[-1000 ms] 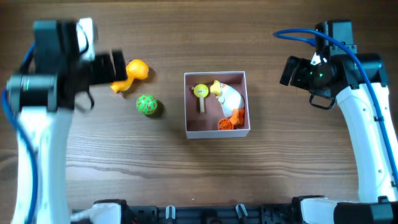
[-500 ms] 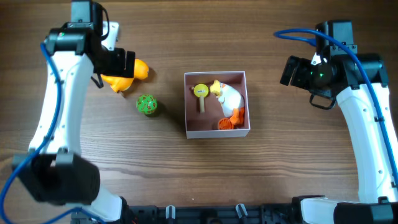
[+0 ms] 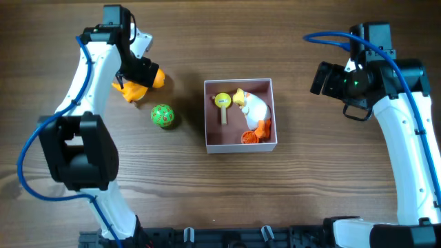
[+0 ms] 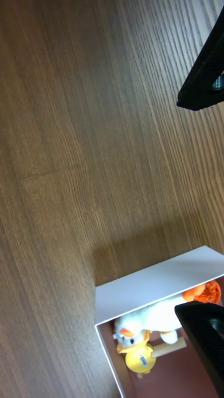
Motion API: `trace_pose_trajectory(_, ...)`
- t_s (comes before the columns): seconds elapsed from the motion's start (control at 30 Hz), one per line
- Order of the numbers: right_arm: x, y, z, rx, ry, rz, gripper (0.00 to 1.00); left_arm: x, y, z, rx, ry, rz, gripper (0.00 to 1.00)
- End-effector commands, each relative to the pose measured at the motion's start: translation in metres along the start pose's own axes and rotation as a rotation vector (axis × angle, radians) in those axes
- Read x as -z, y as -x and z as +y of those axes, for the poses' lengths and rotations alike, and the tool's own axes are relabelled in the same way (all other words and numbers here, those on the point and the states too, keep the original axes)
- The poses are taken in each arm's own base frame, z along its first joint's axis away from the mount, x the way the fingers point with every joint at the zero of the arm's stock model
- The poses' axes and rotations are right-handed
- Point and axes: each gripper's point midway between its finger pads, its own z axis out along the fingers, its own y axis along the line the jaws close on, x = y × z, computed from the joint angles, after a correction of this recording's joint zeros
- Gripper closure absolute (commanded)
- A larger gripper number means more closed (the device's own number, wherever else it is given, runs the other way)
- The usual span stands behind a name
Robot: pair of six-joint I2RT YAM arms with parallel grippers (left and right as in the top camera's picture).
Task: Pack container
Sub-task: 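Reach the left gripper to the orange dinosaur and grasp it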
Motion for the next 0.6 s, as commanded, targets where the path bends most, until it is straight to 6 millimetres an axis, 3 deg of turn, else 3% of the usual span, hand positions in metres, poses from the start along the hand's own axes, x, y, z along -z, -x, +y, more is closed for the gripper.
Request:
trace_pose_trajectory(0.0,0.002,0.003,-0.003,0.004,-0.013,-0.015,0.00,-0.016,0.003,0.002,-0.035,0.001,0.015,0.07)
trace_pose_trajectory(0.1,0.002,0.003,-0.003,0.003,-0.013,-0.014,0.00,-0.030,-0.002,-0.001,-0.037,-0.012,0.052,0.11)
trace_pose_trajectory(0.17,0.002,0.003,-0.003,0.003,-0.013,-0.015,0.00,-0.036,-0.009,-0.003,-0.039,-0.020,0.086,0.25)
trace_pose_trajectory(0.33,0.002,0.003,-0.003,0.003,-0.013,-0.014,0.00,-0.039,-0.019,-0.006,-0.041,-0.032,0.127,0.34)
trace_pose_trajectory(0.4,0.002,0.003,-0.003,0.003,-0.013,-0.014,0.00,-0.039,-0.022,-0.006,-0.042,-0.032,0.143,0.44)
trace_pose_trajectory(0.47,0.002,0.003,-0.003,0.004,-0.013,-0.015,0.00,-0.039,-0.023,-0.005,-0.042,-0.029,0.148,0.66)
trace_pose_trajectory(0.57,0.002,0.003,-0.003,0.004,-0.013,-0.014,0.00,-0.039,-0.024,-0.006,-0.042,-0.030,0.151,0.88)
